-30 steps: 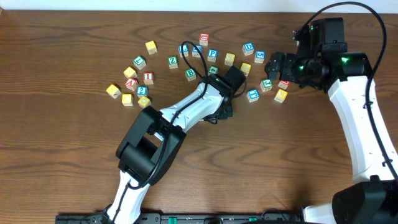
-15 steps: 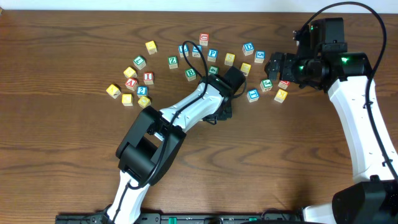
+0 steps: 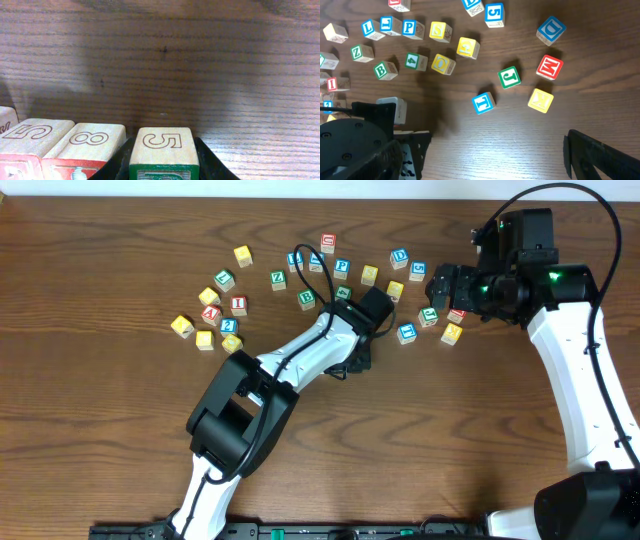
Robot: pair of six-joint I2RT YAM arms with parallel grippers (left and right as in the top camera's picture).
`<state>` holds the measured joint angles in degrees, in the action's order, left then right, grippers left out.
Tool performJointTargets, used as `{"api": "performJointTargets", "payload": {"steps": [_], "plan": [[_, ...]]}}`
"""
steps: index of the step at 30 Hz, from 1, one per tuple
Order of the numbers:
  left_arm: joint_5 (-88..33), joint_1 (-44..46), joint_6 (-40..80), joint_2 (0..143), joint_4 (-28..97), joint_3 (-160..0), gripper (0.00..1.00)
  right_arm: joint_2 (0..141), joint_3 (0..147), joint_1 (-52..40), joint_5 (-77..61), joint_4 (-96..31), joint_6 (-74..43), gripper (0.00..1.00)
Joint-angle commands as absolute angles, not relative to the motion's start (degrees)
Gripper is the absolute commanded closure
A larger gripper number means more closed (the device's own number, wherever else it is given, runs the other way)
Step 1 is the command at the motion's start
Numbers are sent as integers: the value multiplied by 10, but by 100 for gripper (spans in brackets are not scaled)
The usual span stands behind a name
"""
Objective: Spell out NEURIPS
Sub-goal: 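Lower the R block right of the U block and open the left gripper, then lift the left gripper up and away from the row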
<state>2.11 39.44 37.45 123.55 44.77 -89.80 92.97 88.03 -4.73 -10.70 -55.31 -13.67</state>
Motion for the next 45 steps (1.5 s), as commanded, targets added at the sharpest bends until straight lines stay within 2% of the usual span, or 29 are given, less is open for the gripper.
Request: {"api": "performJointTargets", "payload": {"steps": [1, 10, 16, 28, 30, 45], "plan": [[37, 387, 362, 1245, 451, -893, 71, 930, 890, -50, -107, -553, -141, 1], [37, 385, 356, 1245, 453, -893, 71, 930, 890, -50, -107, -553, -141, 1], [36, 385, 357, 1245, 453, -894, 61, 930, 890, -50, -107, -553, -141, 1], [27, 385, 356, 1234, 453, -898, 59, 930, 890, -50, -107, -553, -141, 1], [28, 385, 356, 1226, 453, -900, 56, 930, 890, -50, -107, -553, -141, 1], [28, 384, 295, 1146, 453, -915, 55, 930, 890, -50, -107, -553, -141, 1]]}}
